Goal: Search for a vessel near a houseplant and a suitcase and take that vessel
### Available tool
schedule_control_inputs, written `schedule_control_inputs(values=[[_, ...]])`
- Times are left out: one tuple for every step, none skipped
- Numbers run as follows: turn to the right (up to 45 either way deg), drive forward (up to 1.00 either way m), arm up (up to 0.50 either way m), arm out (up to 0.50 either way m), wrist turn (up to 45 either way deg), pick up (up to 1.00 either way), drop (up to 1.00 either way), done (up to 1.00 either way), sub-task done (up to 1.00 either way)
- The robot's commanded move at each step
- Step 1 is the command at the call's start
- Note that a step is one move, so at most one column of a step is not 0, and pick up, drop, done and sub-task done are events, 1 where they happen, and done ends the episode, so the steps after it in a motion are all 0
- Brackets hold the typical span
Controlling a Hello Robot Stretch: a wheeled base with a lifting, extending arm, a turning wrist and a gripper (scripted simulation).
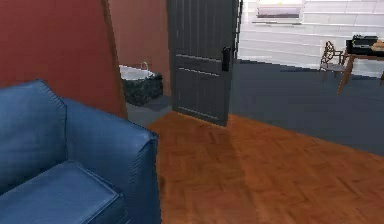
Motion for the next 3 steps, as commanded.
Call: schedule_control_inputs(values=[[21.0,0.00,0.00,0.00,0.0,0.00,0.00,0.00,0.00],[0.0,0.05,0.00,0.00,0.0,0.00,0.00,0.00,0.00],[21.0,0.00,0.00,0.00,0.0,0.00,0.00,0.00,0.00]])
